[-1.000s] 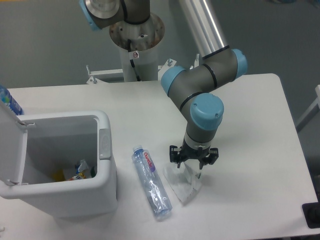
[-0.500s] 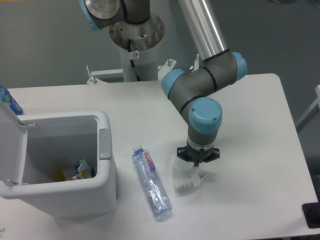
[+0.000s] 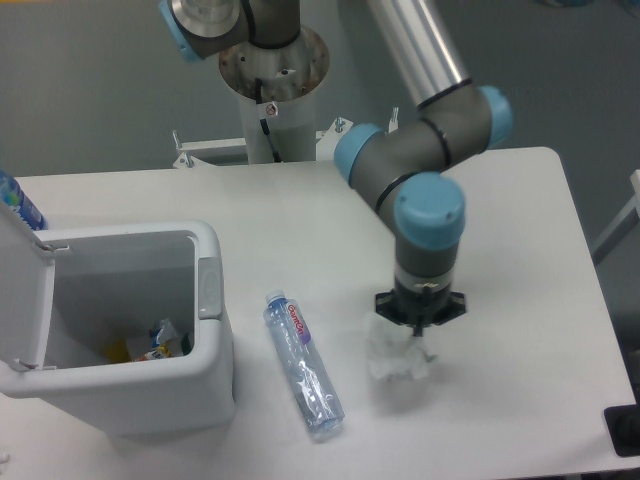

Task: Place the trash in the trash can
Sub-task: 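Lift the wrapper off the table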

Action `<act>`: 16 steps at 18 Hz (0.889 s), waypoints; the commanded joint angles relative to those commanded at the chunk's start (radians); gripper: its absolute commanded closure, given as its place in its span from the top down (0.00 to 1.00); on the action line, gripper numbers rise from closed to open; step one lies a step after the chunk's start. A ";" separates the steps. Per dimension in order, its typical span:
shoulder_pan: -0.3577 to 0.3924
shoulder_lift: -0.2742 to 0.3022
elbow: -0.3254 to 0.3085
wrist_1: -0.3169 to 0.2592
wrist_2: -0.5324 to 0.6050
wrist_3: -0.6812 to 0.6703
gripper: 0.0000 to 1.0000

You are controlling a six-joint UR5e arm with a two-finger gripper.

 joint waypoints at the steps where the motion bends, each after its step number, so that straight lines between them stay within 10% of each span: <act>1: 0.008 0.006 0.020 0.000 -0.006 -0.003 0.00; 8: 0.026 0.023 0.147 0.005 -0.158 -0.173 0.00; 16: -0.015 0.146 0.140 0.018 -0.327 -0.451 0.00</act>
